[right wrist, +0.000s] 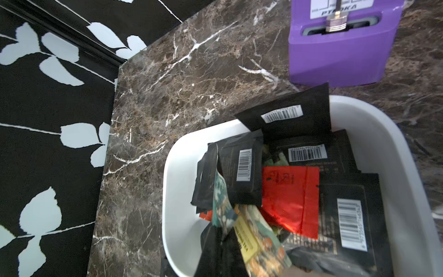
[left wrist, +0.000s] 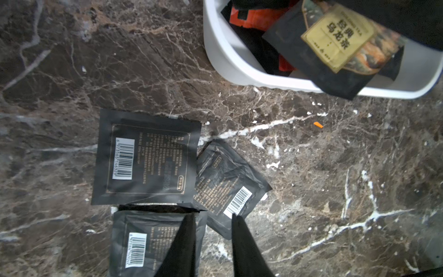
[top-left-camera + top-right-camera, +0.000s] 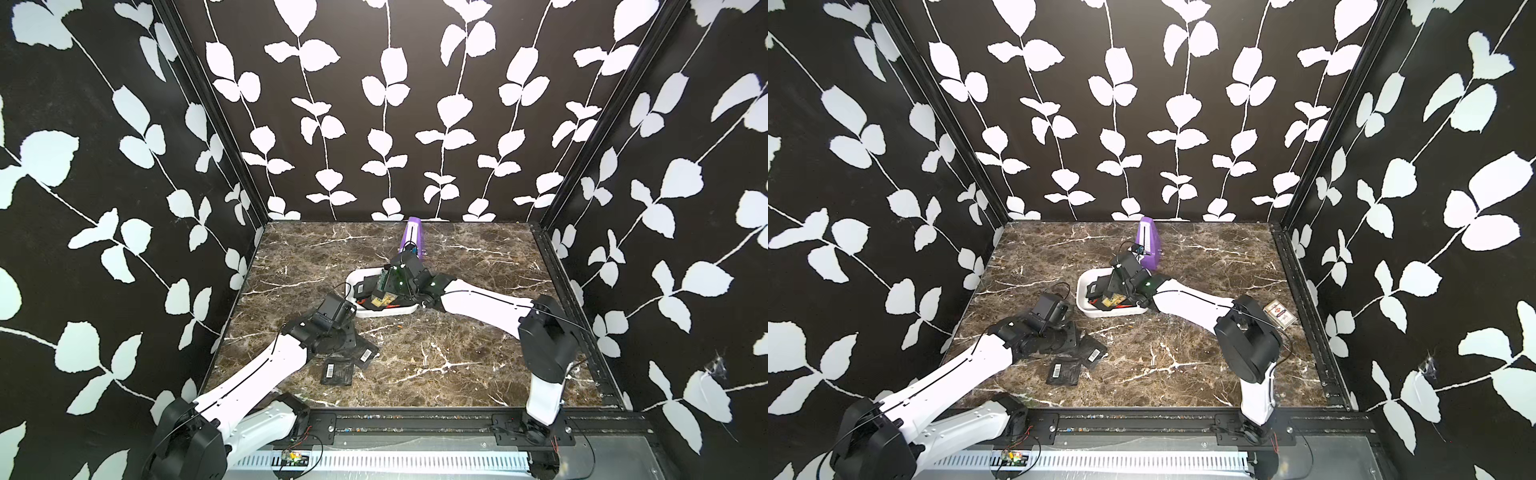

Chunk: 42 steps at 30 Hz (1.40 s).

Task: Put the tea bags into the storage box
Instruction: Place the tea bag in the storage box, then pick up the tea bag from the center of the board.

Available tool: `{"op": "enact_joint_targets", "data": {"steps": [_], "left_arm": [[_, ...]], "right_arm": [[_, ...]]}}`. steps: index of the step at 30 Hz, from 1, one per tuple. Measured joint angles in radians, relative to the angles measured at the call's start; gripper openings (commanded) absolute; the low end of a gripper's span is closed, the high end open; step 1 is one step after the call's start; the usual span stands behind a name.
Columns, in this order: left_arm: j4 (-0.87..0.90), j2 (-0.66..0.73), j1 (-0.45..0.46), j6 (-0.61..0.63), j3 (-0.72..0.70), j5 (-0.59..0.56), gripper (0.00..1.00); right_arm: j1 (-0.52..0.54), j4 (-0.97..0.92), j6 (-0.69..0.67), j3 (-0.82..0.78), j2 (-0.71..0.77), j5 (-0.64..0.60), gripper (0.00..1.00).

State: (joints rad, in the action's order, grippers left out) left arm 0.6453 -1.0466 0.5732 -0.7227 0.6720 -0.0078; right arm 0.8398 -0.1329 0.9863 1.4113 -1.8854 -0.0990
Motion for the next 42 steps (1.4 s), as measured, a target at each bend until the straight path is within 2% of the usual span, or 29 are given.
{"op": "enact_joint_targets", "data": {"steps": [4, 7, 11, 14, 18, 21, 27, 34, 42], "left_arm": [[-0.022, -0.023, -0.005, 0.005, 0.0, 0.008, 0.19], [-0.038, -0.041, -0.007, 0.009, 0.0, 0.015, 0.17], [-0.056, -0.068, -0.009, 0.013, 0.0, 0.024, 0.12], [-0.072, -0.082, -0.011, 0.018, -0.002, 0.028, 0.08], [-0.091, -0.099, -0.014, 0.022, -0.009, 0.034, 0.05], [-0.108, -0.116, -0.016, 0.026, -0.024, 0.042, 0.03], [-0.132, -0.132, -0.016, 0.028, -0.07, 0.053, 0.01], [-0.153, -0.15, -0.016, 0.028, -0.112, 0.07, 0.0], [-0.169, -0.169, -0.018, 0.04, -0.131, 0.07, 0.0]], "right_arm": [[-0.016, -0.025, -0.001, 0.0, -0.007, 0.003, 0.35], [-0.022, -0.042, -0.013, -0.003, 0.01, -0.002, 0.41], [-0.019, -0.086, -0.03, -0.032, 0.092, -0.014, 0.42], [0.001, -0.106, -0.04, -0.113, 0.218, -0.033, 0.42], [0.087, -0.111, -0.031, -0.232, 0.348, -0.049, 0.41], [0.188, -0.089, -0.003, -0.331, 0.382, -0.06, 0.41], [0.332, 0.003, 0.084, -0.483, 0.358, -0.066, 0.41], [0.347, 0.172, 0.165, -0.536, 0.253, -0.063, 0.43], [0.358, 0.256, 0.195, -0.532, 0.121, -0.038, 0.44]]}}
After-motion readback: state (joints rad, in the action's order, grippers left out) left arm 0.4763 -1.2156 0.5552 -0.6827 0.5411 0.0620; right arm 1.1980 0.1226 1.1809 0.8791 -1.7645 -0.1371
